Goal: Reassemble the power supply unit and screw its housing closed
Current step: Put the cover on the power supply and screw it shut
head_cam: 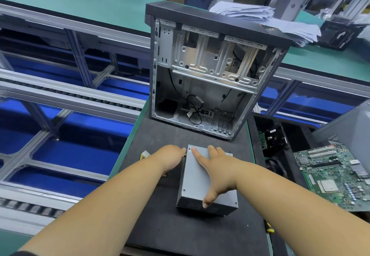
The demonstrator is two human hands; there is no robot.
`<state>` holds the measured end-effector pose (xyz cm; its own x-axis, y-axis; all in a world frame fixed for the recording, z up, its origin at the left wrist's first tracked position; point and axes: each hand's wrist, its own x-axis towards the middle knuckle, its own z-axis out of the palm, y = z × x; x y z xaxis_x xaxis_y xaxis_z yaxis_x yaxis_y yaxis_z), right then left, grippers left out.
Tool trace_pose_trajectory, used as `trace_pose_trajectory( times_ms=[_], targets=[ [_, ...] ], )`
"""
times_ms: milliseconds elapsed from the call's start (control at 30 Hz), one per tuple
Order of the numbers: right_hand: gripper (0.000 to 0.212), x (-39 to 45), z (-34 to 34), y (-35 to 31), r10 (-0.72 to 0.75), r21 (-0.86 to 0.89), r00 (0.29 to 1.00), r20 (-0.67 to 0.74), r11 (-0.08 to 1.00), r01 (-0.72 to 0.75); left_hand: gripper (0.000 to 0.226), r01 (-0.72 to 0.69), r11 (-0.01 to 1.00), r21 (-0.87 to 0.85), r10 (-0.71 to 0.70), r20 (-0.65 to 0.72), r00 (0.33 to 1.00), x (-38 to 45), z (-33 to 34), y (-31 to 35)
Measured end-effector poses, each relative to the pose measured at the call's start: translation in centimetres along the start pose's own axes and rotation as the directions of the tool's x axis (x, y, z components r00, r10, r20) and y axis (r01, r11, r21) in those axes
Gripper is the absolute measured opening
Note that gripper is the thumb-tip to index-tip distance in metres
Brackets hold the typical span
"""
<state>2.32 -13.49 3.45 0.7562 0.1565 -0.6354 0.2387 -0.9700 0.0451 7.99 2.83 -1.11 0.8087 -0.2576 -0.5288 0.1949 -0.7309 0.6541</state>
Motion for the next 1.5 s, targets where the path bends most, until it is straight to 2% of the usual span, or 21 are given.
trace_pose_trajectory(
  times_ms=[100, 233, 433, 500, 567, 633, 667, 700, 733, 800, 867, 900, 967, 1067, 1200, 1333, 1433, 1500],
  targets=[
    [0.153, 0.0, 0.3, 0.0, -0.003, 0.02, 1.0, 0.005, 1.0, 0.003, 0.052, -0.032, 0.998, 0.061, 0.032, 0.003, 0.999, -0.1, 0.3, -0.4],
    [0.151, 0.1, 0.3, -0.4, 0.011, -0.003, 1.0, 0.024, 1.0, -0.011, 0.046, -0.059, 0.995, 0.075, 0.061, -0.029, 0.998, 0.1, 0.5, -1.0],
    [0.152, 0.5, 1.2, -0.1, 0.005, 0.003, 1.0, -0.018, 1.0, -0.005, 0.042, -0.075, 0.995, 0.065, 0.08, -0.069, 0.994, 0.4, 1.0, -1.4],
    [0.147, 0.4, 1.4, 0.5, -0.027, 0.072, 0.999, -0.044, 0.997, 0.03, 0.042, -0.076, 0.995, 0.065, 0.08, -0.072, 0.994, 0.4, 1.0, -1.4],
    [0.128, 0.2, 2.0, 1.5, 0.018, 0.292, 0.984, -0.179, 0.956, 0.036, 0.047, -0.052, 0.995, 0.087, 0.057, -0.054, 0.997, 0.4, 1.0, -1.5],
    [0.098, 0.3, 3.0, 3.1, 0.285, 0.596, 0.9, -0.33, 0.802, -0.036, 0.056, -0.007, 0.997, 0.072, 0.008, -0.016, 1.0, 0.6, 1.0, -1.7],
    [0.086, 0.6, 3.5, 4.0, 0.432, 0.7, 0.847, -0.311, 0.707, -0.103, 0.058, 0.012, 1.0, 0.021, -0.012, 0.004, 1.0, 0.6, 1.1, -1.9],
    [0.076, 0.8, 4.0, 4.6, 0.528, 0.763, 0.819, -0.227, 0.619, -0.188, 0.059, 0.027, 0.997, -0.066, -0.026, 0.021, 0.999, 0.7, 1.2, -2.1],
    [0.07, 1.2, 4.5, 5.0, 0.558, 0.804, 0.821, -0.121, 0.54, -0.249, 0.06, 0.037, 0.986, -0.162, -0.032, 0.031, 0.999, 0.6, 1.3, -2.2],
    [0.066, 2.1, 5.4, 5.0, 0.514, 0.899, 0.856, 0.053, 0.349, -0.265, 0.054, 0.031, 0.963, -0.268, -0.026, 0.023, 0.999, 0.4, 1.4, -2.1],
    [0.065, 2.5, 5.9, 4.7, 0.479, 0.959, 0.872, 0.101, 0.187, -0.213, 0.041, 0.018, 0.956, -0.293, -0.01, 0.026, 1.0, 0.2, 1.6, -2.0],
    [0.064, 2.5, 5.9, 4.6, 0.478, 0.967, 0.874, 0.09, 0.168, -0.191, 0.035, 0.011, 0.957, -0.288, -0.001, 0.033, 0.999, 0.2, 1.7, -2.0],
    [0.065, 2.4, 5.7, 4.5, 0.479, 0.97, 0.876, 0.064, 0.178, -0.168, 0.027, -0.009, 0.968, -0.252, 0.016, 0.025, 1.0, 0.0, 1.6, -2.0],
    [0.084, 1.5, 4.6, 4.6, 0.517, 0.959, 0.856, -0.004, 0.245, -0.144, 0.027, -0.077, 0.982, -0.173, 0.072, -0.036, 0.997, -0.9, 0.4, -1.6],
    [0.068, -0.3, 3.1, 4.0, 0.56, 0.928, 0.814, -0.155, 0.366, -0.075, 0.024, -0.206, 0.976, -0.065, 0.193, -0.17, 0.966, -2.6, -1.4, -0.9],
    [0.056, -1.1, 2.3, 2.7, 0.567, 0.914, 0.759, -0.32, 0.396, 0.089, 0.033, -0.293, 0.953, -0.082, 0.255, -0.314, 0.915, -3.8, -2.1, -0.9],
    [0.049, -1.2, 2.5, 1.7, 0.554, 0.898, 0.733, -0.395, 0.402, 0.181, 0.033, -0.322, 0.936, -0.139, 0.263, -0.329, 0.907, -4.4, -2.7, -2.0],
    [0.047, -1.2, 2.8, 1.2, 0.535, 0.895, 0.744, -0.399, 0.402, 0.192, 0.034, -0.329, 0.928, -0.177, 0.268, -0.298, 0.916, -5.0, -3.0, -2.9]
  ],
)
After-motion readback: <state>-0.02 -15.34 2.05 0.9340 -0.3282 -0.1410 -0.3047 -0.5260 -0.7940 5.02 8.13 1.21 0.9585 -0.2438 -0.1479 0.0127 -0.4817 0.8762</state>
